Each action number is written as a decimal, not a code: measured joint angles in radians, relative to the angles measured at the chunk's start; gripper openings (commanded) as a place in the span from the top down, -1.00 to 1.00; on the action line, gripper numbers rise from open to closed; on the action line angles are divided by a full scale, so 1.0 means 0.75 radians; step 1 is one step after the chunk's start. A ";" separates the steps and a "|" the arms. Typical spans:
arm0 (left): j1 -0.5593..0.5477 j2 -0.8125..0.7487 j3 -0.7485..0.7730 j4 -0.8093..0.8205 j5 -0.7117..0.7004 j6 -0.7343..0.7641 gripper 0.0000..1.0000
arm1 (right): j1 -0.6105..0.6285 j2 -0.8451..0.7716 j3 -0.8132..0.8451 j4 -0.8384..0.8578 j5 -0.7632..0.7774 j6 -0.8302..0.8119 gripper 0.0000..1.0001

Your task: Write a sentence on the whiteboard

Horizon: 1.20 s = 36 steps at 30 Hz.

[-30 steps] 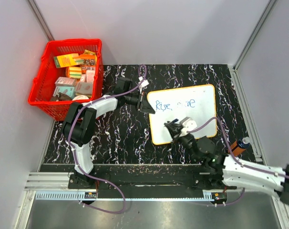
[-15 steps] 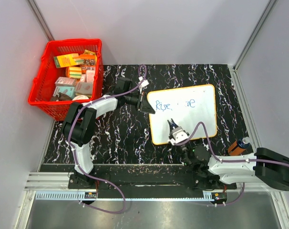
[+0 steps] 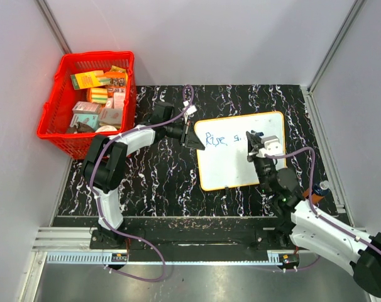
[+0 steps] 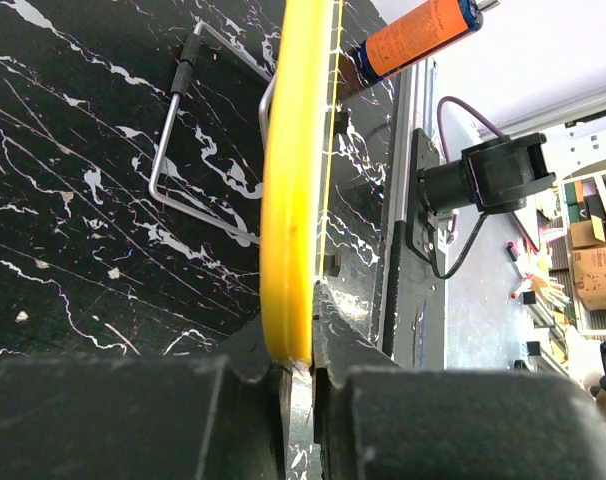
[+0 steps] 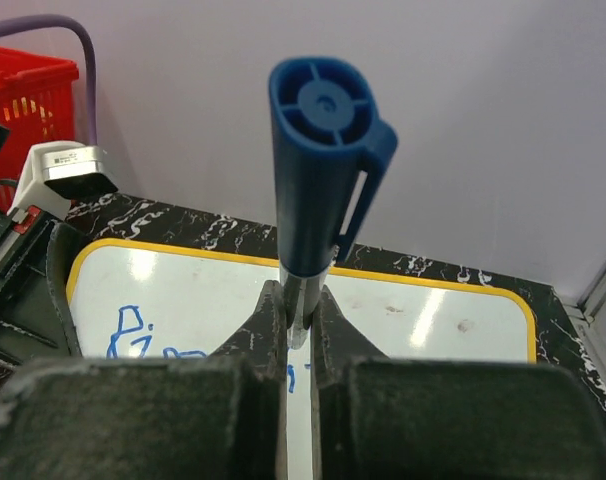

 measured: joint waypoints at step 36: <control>-0.008 0.017 0.022 -0.011 -0.001 0.002 1.00 | 0.149 0.165 -0.140 0.048 -0.222 0.202 1.00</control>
